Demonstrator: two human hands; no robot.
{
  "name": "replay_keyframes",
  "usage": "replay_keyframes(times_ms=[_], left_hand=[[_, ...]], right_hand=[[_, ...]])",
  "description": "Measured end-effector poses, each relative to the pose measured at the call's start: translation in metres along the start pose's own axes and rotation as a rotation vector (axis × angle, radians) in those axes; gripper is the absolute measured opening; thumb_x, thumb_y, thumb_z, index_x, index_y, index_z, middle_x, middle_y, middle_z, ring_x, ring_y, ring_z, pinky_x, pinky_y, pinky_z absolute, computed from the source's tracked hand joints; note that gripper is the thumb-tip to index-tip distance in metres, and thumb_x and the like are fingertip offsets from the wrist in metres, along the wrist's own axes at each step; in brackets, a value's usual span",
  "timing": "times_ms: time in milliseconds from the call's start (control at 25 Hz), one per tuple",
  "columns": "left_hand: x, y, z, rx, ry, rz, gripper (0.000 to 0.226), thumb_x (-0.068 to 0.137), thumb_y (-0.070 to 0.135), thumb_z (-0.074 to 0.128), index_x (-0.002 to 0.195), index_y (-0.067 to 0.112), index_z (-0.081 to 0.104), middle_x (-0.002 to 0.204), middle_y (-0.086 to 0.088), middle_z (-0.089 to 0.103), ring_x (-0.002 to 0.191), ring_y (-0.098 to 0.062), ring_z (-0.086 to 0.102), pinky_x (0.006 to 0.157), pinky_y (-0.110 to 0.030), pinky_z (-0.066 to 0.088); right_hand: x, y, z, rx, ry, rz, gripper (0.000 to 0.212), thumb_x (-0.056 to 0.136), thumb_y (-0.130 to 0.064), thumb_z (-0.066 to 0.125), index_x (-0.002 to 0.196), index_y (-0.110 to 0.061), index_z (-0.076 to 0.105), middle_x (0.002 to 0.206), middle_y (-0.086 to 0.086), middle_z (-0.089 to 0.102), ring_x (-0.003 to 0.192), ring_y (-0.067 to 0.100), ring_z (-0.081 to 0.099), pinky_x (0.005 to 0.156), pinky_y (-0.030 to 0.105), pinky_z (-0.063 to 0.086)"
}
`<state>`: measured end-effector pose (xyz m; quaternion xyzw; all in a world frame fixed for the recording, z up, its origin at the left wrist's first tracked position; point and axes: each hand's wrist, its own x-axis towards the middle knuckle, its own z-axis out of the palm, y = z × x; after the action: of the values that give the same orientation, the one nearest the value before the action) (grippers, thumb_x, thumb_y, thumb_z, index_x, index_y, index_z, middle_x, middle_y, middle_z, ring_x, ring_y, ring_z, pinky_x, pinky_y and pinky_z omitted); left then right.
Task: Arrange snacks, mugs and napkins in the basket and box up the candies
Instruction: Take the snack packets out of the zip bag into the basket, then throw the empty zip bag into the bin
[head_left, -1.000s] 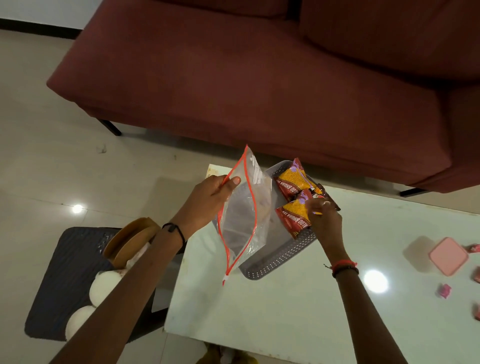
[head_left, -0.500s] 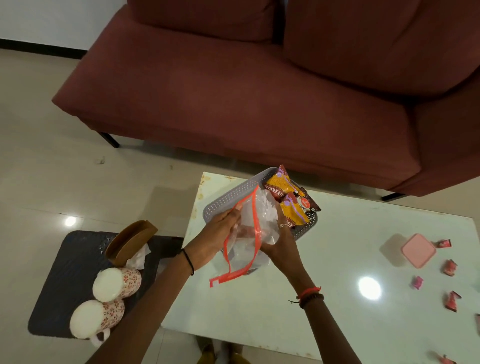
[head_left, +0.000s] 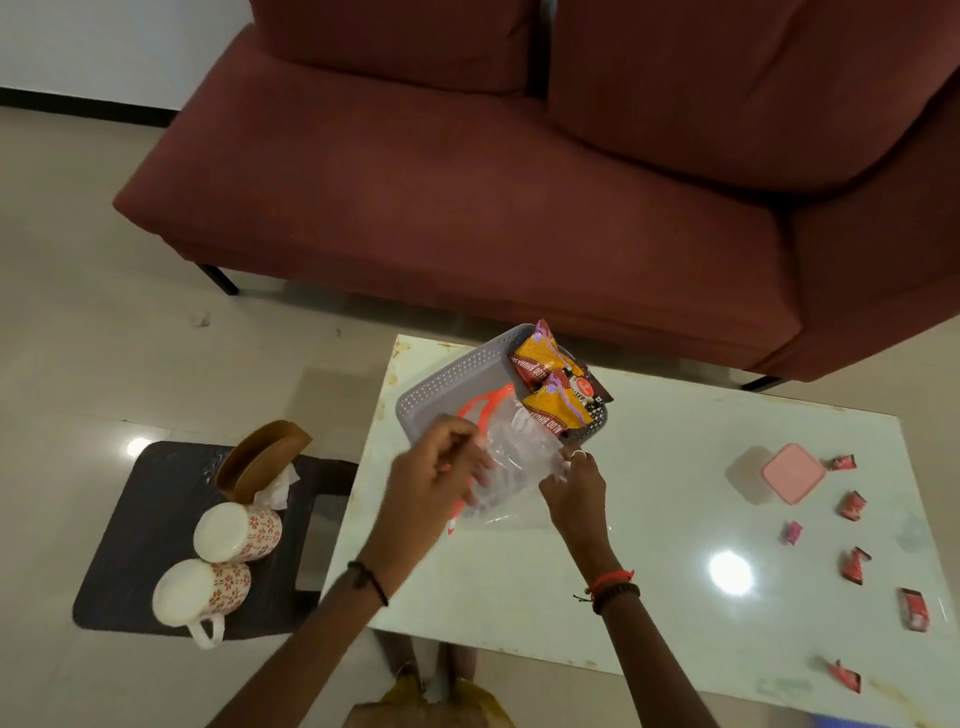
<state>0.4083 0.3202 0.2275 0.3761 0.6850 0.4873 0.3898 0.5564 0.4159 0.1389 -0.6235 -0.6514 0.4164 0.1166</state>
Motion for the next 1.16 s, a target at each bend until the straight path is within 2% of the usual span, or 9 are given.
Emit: replay_keyframes(times_ms=[120,240,440,560,680,760,920,1040,1160], left_hand=[[-0.026,-0.012,0.034,0.367,-0.283,-0.034,0.065,0.077,0.057,0.058,0.134,0.037,0.035,0.144,0.018,0.039,0.129,0.0,0.039,0.105,-0.015,0.036],[-0.023,-0.031,0.033,0.584,-0.292,-0.113,0.094,0.073,0.056,0.066,0.147,0.026,0.017,0.156,0.006,0.024,0.142,-0.015,0.027,0.115,-0.036,0.03],[-0.031,-0.046,0.03,0.256,-0.346,-0.319,0.067,0.07,0.05,0.073,0.127,0.041,0.041,0.126,0.014,0.056,0.12,-0.016,0.053,0.097,-0.027,0.048],[-0.036,-0.043,0.022,0.049,-0.372,-0.403,0.038,0.068,0.047,0.076,0.1,0.048,0.057,0.103,0.025,0.065,0.101,-0.006,0.063,0.07,-0.007,0.05],[-0.047,-0.044,0.016,-0.112,-0.408,-0.429,0.032,0.065,0.049,0.078,0.095,0.043,0.067,0.096,0.021,0.072,0.093,-0.002,0.067,0.068,-0.007,0.051],[-0.057,-0.046,0.018,-0.016,-0.337,-0.418,0.018,0.076,0.037,0.073,0.093,0.031,0.069,0.091,0.013,0.072,0.088,-0.008,0.067,0.069,-0.008,0.05],[-0.091,-0.059,0.027,0.118,-0.072,-0.442,0.019,0.079,0.026,0.072,0.088,0.01,0.07,0.084,-0.006,0.069,0.079,-0.021,0.062,0.07,-0.023,0.049],[-0.113,-0.063,0.034,0.111,-0.032,-0.476,0.019,0.08,0.025,0.07,0.091,0.009,0.069,0.088,-0.006,0.066,0.082,-0.022,0.06,0.072,-0.026,0.045],[-0.128,-0.059,0.046,0.333,-0.13,-0.354,0.034,0.087,0.025,0.062,0.117,0.009,0.06,0.119,-0.004,0.059,0.107,-0.022,0.057,0.089,-0.024,0.043]], right_hand=[[-0.014,-0.01,-0.014,0.166,-0.099,0.039,0.038,0.08,0.0,0.06,0.116,-0.006,0.052,0.111,0.011,0.062,0.097,0.027,0.061,0.078,0.03,0.049],[-0.028,-0.015,-0.025,0.324,-0.151,0.046,0.034,0.08,-0.004,0.064,0.109,-0.016,0.05,0.104,0.003,0.062,0.096,0.022,0.061,0.079,0.031,0.053],[-0.039,-0.018,-0.033,0.619,-0.472,0.066,0.029,0.071,0.005,0.065,0.095,-0.006,0.054,0.075,-0.005,0.07,0.074,0.005,0.068,0.076,0.022,0.053],[-0.048,-0.01,-0.033,0.956,-0.454,0.038,0.036,0.071,0.007,0.06,0.104,-0.006,0.058,0.089,0.002,0.072,0.083,0.018,0.07,0.07,0.03,0.059],[-0.062,-0.007,-0.036,1.123,-0.529,0.032,0.035,0.07,0.008,0.057,0.096,-0.014,0.06,0.088,0.004,0.07,0.081,0.02,0.068,0.066,0.029,0.059],[-0.072,-0.006,-0.034,0.981,-0.516,0.058,0.033,0.075,0.007,0.06,0.099,-0.016,0.059,0.097,0.01,0.068,0.085,0.025,0.068,0.069,0.032,0.058],[-0.099,-0.007,-0.042,-0.097,-0.216,-0.337,0.043,0.082,-0.018,0.069,0.123,-0.026,0.06,0.126,-0.002,0.061,0.114,0.021,0.057,0.095,0.024,0.04],[-0.126,0.009,-0.042,-0.298,-0.445,-0.516,0.088,0.07,-0.046,0.077,0.145,-0.023,0.036,0.156,-0.001,0.024,0.141,0.016,0.02,0.114,0.026,0.01],[-0.149,0.03,-0.036,-0.447,-0.492,-0.7,0.084,0.072,-0.047,0.075,0.141,-0.014,0.042,0.157,0.01,0.023,0.148,0.023,0.011,0.115,0.023,-0.006]])
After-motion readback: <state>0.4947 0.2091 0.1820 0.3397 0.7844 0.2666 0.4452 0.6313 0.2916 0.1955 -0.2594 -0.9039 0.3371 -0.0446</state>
